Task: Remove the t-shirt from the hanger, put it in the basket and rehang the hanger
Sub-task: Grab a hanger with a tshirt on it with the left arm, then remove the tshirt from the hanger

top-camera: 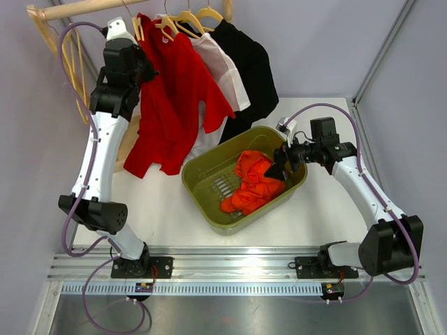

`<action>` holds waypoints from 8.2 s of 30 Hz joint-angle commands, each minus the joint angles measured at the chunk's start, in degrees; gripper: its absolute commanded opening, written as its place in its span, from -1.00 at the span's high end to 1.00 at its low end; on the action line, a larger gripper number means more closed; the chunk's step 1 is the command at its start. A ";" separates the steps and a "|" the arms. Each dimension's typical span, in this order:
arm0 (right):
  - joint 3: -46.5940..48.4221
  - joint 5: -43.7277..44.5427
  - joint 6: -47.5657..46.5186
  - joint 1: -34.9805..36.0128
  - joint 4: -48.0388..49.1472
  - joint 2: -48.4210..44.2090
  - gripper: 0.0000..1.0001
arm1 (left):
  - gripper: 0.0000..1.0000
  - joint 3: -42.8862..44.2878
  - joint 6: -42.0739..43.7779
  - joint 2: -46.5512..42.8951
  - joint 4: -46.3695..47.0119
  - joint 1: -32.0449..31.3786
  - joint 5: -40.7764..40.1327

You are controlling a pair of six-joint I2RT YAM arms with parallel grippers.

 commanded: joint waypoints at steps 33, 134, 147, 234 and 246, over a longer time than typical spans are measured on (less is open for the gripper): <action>0.67 -11.07 -11.94 -1.55 -7.18 -1.90 -0.99 | 1.00 -42.14 8.04 -47.83 9.41 4.30 14.95; 70.10 1.50 -33.82 36.59 -26.43 35.36 -0.99 | 1.00 -72.13 4.35 -85.82 -6.51 4.21 42.73; 76.61 -1.94 -40.92 36.59 -32.83 41.96 -0.64 | 1.00 -68.71 9.53 -85.64 -8.17 4.30 48.90; 74.51 -5.01 -32.37 35.28 -32.07 42.05 0.61 | 1.00 -59.47 32.04 -58.03 2.11 3.07 56.81; 68.18 -4.32 -5.64 27.45 -9.30 36.25 -0.56 | 1.00 -60.09 30.90 -61.91 2.90 3.16 44.51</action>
